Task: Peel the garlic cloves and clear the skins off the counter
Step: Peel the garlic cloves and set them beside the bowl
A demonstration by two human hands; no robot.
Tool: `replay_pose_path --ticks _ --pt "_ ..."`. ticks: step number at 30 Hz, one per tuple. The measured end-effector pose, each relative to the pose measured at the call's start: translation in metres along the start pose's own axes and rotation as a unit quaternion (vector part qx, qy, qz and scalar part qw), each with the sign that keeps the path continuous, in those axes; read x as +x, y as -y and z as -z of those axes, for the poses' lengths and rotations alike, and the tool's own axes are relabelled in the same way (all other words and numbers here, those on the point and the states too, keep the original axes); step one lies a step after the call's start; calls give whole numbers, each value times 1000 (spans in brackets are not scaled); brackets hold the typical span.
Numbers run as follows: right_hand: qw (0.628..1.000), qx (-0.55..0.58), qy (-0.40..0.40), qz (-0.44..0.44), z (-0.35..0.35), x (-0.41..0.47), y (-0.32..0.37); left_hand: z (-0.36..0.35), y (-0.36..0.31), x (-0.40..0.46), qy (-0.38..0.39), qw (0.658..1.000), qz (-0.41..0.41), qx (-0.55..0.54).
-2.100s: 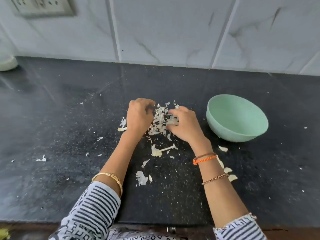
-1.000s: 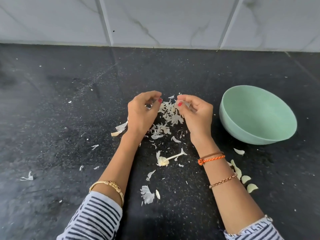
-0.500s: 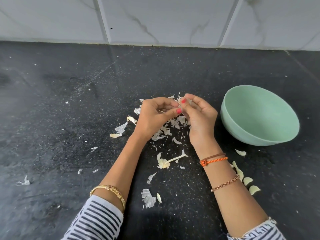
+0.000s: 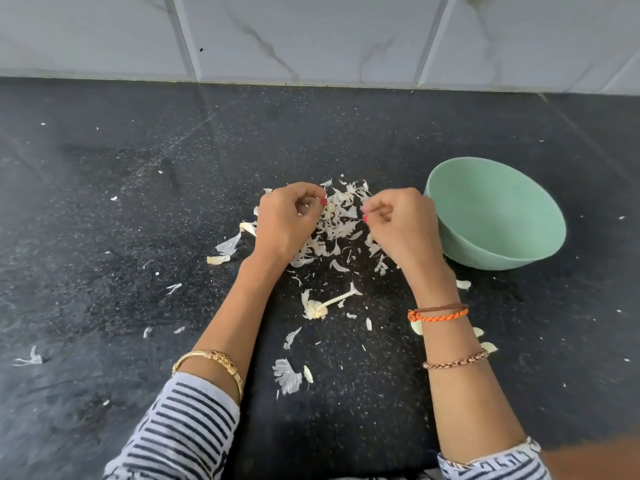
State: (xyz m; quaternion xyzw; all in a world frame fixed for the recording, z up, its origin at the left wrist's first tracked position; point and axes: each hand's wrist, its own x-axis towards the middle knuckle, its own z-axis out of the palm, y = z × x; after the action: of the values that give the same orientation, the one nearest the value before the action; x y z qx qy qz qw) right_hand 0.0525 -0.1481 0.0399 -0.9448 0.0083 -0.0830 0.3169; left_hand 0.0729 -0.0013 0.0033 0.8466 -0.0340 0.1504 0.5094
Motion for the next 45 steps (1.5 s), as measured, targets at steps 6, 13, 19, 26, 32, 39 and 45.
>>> replay_pose_path --ticks 6,13,19,26,32,39,45 --pt "987 -134 70 -60 -9 -20 4 1 -1 -3 5 1000 -11 26" --pt "986 -144 76 31 -19 -13 4 1 2 -3 0 1000 -1 23" --pt "992 120 -18 47 -30 -1 10 4 1 -1 16 996 54 -72" --pt "948 305 -88 -1 -48 11 6 8 -1 1 47 970 97 -216" --pt "942 312 -112 51 -53 7 3 4 -3 -1 -10 962 104 -253" --pt "939 283 -158 118 -60 9 0 4 -10 -2 -25 925 160 -344" --pt "929 229 -223 186 -63 9 -1 1 -12 -2 -39 899 210 -383"
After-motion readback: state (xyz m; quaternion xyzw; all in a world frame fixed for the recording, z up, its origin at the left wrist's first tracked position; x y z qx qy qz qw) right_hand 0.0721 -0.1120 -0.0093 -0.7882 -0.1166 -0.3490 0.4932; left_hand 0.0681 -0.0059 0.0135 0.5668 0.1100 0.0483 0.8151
